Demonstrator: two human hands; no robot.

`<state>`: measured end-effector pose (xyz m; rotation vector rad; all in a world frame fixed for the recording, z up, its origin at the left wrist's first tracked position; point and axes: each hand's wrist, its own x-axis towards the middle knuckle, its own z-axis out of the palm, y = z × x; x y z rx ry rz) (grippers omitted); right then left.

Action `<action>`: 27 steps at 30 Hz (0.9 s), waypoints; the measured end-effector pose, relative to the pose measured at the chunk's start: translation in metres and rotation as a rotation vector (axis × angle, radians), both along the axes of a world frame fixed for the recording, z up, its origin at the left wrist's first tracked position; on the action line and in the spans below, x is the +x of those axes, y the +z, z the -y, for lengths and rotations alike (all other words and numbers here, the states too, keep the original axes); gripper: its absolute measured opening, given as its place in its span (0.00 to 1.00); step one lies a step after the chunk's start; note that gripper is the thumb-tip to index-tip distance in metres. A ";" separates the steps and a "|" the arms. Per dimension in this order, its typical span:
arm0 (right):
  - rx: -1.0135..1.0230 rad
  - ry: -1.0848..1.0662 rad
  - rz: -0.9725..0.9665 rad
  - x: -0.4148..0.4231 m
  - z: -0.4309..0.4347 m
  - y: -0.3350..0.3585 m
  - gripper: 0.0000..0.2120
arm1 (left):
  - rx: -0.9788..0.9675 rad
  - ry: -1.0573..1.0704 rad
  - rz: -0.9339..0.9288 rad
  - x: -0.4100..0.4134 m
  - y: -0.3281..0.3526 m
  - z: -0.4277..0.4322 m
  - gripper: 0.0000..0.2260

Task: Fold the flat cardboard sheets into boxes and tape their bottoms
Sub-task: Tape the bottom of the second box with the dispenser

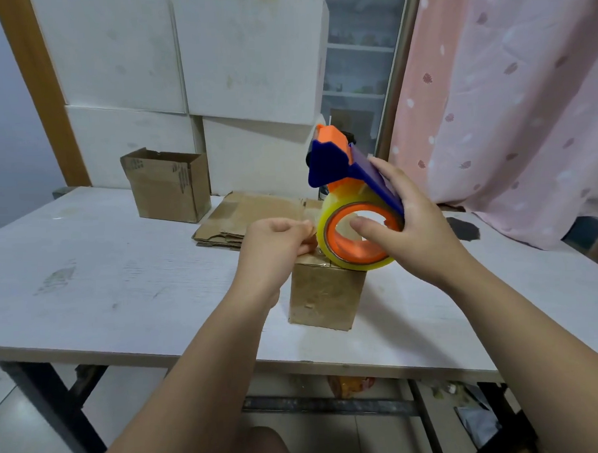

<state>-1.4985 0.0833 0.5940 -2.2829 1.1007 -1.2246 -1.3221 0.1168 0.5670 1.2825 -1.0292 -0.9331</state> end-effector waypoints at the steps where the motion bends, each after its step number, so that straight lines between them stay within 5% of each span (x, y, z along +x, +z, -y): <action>1: 0.022 0.026 0.016 0.001 -0.002 0.004 0.26 | 0.004 0.009 0.006 0.000 0.000 0.001 0.08; 5: 0.040 0.069 0.055 0.001 -0.006 0.016 0.27 | 0.007 0.052 0.065 -0.001 0.000 0.002 0.07; 11: 0.064 0.120 0.141 -0.009 -0.010 0.019 0.28 | 0.017 0.064 0.425 -0.005 0.012 0.005 0.06; 19: 0.075 0.108 -0.036 -0.006 -0.013 0.023 0.28 | 0.048 -0.021 -0.098 -0.001 0.015 -0.008 0.06; 23: 0.085 0.125 -0.095 -0.002 -0.013 0.028 0.31 | -0.138 0.236 0.370 -0.009 -0.007 -0.023 0.04; 27: 0.102 0.171 -0.105 -0.006 -0.014 0.034 0.28 | -0.171 0.342 0.487 -0.018 -0.015 -0.027 0.04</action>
